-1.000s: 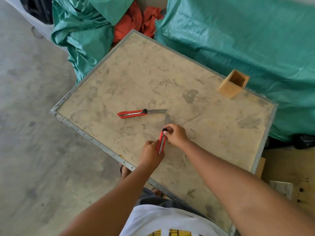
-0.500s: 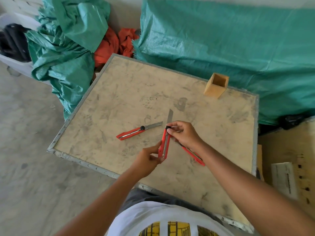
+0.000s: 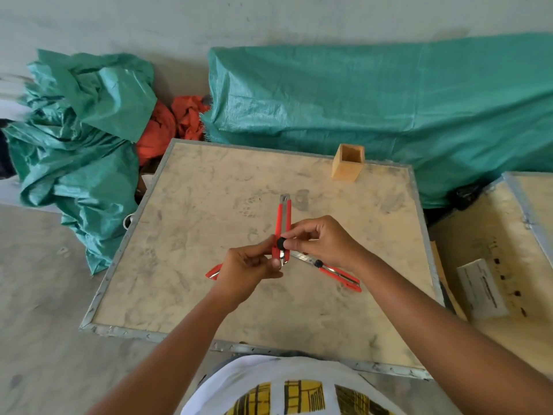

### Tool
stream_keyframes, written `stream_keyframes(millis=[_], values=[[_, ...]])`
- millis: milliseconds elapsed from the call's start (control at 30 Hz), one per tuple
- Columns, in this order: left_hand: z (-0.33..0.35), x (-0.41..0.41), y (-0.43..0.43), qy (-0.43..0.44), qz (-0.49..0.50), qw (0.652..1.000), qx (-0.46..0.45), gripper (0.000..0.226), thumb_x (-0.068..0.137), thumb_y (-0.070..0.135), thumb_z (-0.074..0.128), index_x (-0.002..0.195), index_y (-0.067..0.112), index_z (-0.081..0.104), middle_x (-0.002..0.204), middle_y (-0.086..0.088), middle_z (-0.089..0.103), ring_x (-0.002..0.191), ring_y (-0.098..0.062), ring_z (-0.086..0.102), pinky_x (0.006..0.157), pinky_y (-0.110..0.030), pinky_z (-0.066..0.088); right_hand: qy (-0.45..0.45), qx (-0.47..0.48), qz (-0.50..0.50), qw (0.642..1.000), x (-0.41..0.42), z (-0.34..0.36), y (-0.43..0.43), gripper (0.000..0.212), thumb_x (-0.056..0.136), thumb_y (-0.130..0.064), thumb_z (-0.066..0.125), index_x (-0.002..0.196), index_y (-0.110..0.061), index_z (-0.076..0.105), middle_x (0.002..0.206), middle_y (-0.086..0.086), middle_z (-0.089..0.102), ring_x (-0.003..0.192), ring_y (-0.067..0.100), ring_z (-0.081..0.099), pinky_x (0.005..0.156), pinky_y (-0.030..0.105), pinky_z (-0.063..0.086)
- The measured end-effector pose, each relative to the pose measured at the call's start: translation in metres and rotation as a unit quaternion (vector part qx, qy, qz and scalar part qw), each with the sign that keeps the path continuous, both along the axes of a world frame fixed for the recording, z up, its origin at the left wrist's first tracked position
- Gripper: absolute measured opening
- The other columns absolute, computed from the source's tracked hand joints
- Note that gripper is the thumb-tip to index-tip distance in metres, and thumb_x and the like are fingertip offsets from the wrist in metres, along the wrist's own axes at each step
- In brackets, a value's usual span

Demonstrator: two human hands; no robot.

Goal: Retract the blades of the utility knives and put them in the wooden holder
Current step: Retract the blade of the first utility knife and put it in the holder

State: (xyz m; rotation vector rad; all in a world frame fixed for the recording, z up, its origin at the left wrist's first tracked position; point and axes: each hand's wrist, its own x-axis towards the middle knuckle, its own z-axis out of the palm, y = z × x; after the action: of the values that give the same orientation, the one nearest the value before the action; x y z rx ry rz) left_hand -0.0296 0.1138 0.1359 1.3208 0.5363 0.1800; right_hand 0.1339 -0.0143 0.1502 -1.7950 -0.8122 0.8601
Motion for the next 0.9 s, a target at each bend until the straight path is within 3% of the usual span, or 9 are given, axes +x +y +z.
stream_keyframes(millis=[100,200,333,533,700,900], values=[[0.004,-0.001,0.003,-0.012,-0.003,1.0,-0.006,0.048,0.083,-0.013,0.066,0.128,0.003,0.06,0.111,-0.024,0.072,0.099,-0.038,0.067,0.078,-0.041,0.063,-0.02,0.019,0.016,0.999,-0.006,0.008,-0.006,0.018,0.08,-0.016,0.084,0.098,-0.02,0.083,0.104,-0.005,0.08,0.097,0.013,0.075,0.091,0.027,0.058],[0.007,-0.002,0.002,-0.022,-0.014,1.0,-0.008,0.048,0.082,-0.012,0.067,0.128,0.002,0.06,0.113,-0.024,0.072,0.107,-0.048,0.064,0.08,-0.045,0.062,-0.038,0.017,0.016,0.999,-0.01,0.013,-0.013,0.02,0.081,-0.019,0.085,0.1,-0.022,0.083,0.107,-0.008,0.078,0.097,0.012,0.073,0.087,0.024,0.058],[0.011,-0.001,0.001,-0.034,-0.028,0.999,-0.011,0.048,0.082,-0.012,0.068,0.125,0.009,0.064,0.111,-0.018,0.074,0.109,-0.045,0.065,0.082,-0.047,0.061,-0.055,0.013,0.012,0.998,-0.015,0.016,-0.018,0.032,0.084,-0.021,0.082,0.115,-0.03,0.077,0.115,-0.013,0.073,0.089,0.012,0.068,0.077,0.019,0.055],[0.016,0.001,-0.003,-0.037,-0.029,0.999,-0.011,0.05,0.08,-0.013,0.069,0.123,0.012,0.065,0.113,-0.018,0.074,0.107,-0.047,0.065,0.082,-0.049,0.061,-0.082,0.01,-0.038,0.996,-0.021,0.019,-0.022,0.018,0.078,-0.031,0.087,0.093,-0.027,0.076,0.105,-0.013,0.069,0.081,0.004,0.061,0.07,0.024,0.054],[0.02,0.003,-0.007,-0.041,-0.031,0.999,-0.012,0.05,0.081,-0.012,0.068,0.127,0.008,0.063,0.112,-0.014,0.075,0.107,-0.034,0.07,0.083,-0.046,0.061,-0.072,0.012,0.003,0.997,-0.016,0.023,-0.027,0.025,0.086,-0.028,0.08,0.108,-0.039,0.076,0.115,-0.016,0.067,0.091,0.009,0.065,0.074,0.024,0.057],[0.021,0.009,-0.016,-0.033,-0.022,0.999,-0.003,0.053,0.078,-0.015,0.069,0.123,0.012,0.065,0.107,-0.011,0.077,0.093,-0.027,0.072,0.084,-0.048,0.061,-0.104,0.012,-0.002,0.994,-0.011,0.026,-0.032,0.016,0.08,-0.03,0.085,0.092,-0.033,0.076,0.102,-0.015,0.065,0.088,0.008,0.062,0.073,0.028,0.056]])
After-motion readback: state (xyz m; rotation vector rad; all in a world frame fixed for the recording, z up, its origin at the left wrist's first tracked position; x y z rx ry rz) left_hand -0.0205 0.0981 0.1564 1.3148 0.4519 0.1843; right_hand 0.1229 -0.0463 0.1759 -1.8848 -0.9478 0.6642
